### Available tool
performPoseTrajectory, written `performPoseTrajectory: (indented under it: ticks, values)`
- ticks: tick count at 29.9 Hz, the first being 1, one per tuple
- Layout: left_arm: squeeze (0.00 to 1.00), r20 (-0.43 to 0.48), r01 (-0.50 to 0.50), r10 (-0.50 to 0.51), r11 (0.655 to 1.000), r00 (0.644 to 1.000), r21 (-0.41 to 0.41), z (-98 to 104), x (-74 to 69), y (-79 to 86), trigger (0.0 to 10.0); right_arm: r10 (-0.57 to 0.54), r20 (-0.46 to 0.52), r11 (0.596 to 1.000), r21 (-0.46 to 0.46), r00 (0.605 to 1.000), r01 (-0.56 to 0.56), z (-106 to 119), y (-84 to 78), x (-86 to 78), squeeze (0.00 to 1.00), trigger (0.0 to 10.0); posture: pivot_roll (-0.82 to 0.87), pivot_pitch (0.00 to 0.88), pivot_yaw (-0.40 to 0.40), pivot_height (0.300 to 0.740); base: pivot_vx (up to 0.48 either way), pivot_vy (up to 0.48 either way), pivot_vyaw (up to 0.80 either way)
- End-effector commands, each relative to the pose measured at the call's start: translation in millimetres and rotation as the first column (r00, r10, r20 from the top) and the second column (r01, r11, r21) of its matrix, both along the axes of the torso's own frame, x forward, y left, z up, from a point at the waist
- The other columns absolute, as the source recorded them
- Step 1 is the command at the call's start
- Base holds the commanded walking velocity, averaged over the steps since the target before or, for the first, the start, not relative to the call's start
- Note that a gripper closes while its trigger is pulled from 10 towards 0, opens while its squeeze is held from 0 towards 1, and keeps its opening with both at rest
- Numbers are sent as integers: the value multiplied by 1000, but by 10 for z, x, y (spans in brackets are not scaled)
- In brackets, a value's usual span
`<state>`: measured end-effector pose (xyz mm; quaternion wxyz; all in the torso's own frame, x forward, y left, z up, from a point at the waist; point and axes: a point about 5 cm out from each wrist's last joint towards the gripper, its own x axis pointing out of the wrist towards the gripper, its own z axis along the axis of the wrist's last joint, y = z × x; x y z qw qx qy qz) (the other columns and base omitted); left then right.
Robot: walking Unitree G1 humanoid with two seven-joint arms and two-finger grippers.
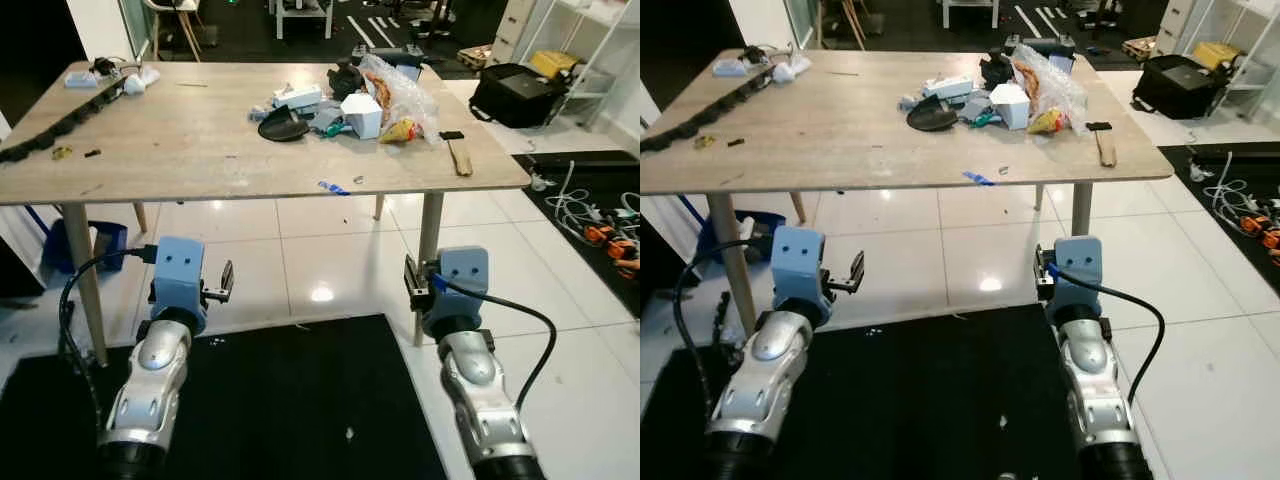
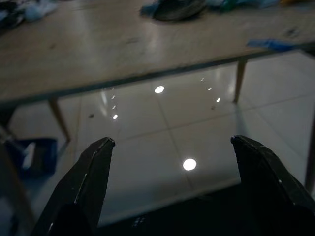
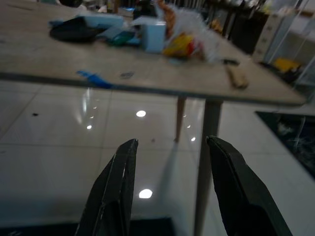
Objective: Picking trash to rubbish bin
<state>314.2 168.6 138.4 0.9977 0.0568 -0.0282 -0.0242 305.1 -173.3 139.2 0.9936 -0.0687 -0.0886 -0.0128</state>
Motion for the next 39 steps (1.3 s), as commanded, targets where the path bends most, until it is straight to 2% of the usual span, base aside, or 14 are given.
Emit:
performPoseTrajectory:
  ticks: [1,4,15,39]
  values:
    - [0,-8,-7,7,1000,1000,2,-11,-17,33,10000,14,21,1000,-3,1000,-14,33,33,-12,0,10000,-78,81,-14,740,311,0,613]
    - [0,-7,-5,5,1000,1000,1,-4,-16,29,10000,18,23,1000,-6,1000,-17,38,36,-13,0,10000,-78,81,-14,740,311,0,800]
    - [0,-3,4,-4,1000,1000,5,7,-10,19,10000,25,58,1000,-8,998,-24,85,37,-27,0,10000,-79,74,-11,740,313,0,0]
    - [0,-13,12,-12,1000,1000,13,-12,-26,7,10000,11,61,1000,-9,998,-11,97,3,-33,0,10000,-79,89,-16,740,312,0,0]
